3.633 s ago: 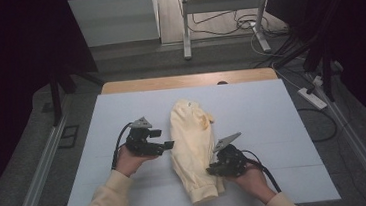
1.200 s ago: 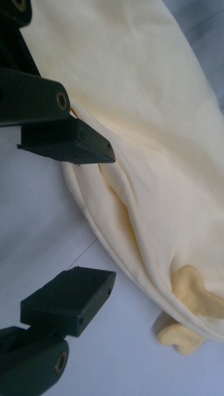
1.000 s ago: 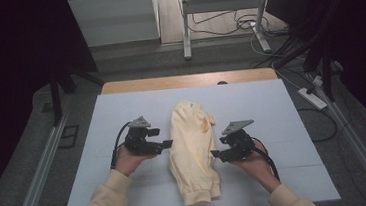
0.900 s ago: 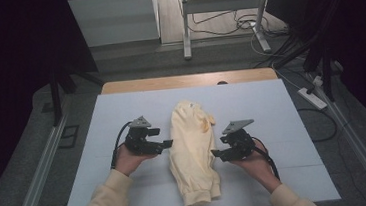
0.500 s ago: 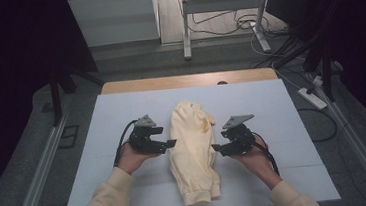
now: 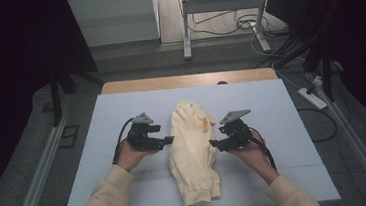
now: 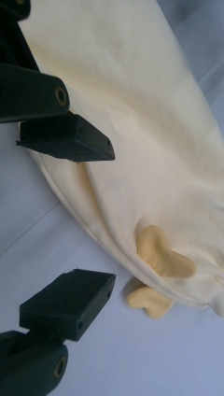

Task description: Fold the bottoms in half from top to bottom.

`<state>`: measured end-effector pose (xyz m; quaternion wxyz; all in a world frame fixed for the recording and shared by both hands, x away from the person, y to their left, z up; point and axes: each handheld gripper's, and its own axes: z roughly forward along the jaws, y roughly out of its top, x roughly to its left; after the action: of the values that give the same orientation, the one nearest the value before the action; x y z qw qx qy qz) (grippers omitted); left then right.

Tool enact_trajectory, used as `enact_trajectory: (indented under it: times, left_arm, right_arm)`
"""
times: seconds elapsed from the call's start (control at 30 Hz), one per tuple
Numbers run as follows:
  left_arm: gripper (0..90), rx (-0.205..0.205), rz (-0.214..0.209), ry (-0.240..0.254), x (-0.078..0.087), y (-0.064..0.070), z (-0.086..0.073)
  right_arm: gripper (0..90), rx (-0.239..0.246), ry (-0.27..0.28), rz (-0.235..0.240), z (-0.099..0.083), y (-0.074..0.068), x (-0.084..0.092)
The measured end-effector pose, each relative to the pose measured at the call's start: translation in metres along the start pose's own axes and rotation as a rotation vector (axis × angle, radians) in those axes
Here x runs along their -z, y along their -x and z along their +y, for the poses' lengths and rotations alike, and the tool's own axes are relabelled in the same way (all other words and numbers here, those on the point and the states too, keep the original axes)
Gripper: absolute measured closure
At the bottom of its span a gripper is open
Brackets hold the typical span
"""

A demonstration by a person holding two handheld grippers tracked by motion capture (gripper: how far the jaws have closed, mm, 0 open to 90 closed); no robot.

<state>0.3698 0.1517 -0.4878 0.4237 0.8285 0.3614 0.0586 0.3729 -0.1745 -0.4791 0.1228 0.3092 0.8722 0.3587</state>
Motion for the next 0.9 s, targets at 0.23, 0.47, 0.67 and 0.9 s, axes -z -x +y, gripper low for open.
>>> enact_trajectory:
  times: [0.23, 0.47, 0.67, 0.9]
  left_arm:
    - [21.1, -0.001, 0.026, -0.008, -0.001, -0.003, 0.002]
    - [21.3, 0.021, 0.064, -0.009, -0.004, -0.008, 0.008]
    - [21.4, 0.01, 0.071, -0.007, -0.006, -0.009, 0.017]
    - [21.2, 0.022, 0.074, -0.007, -0.01, -0.019, 0.03]
  right_arm:
    - [34.1, -0.019, 0.004, -0.001, 0.005, 0.007, -0.002]
    - [34.2, -0.026, 0.006, 0.01, 0.011, 0.012, -0.01]
    - [33.7, -0.024, 0.008, 0.004, 0.019, 0.016, -0.013]
    - [33.4, -0.054, 0.019, 0.02, 0.031, 0.03, -0.023]
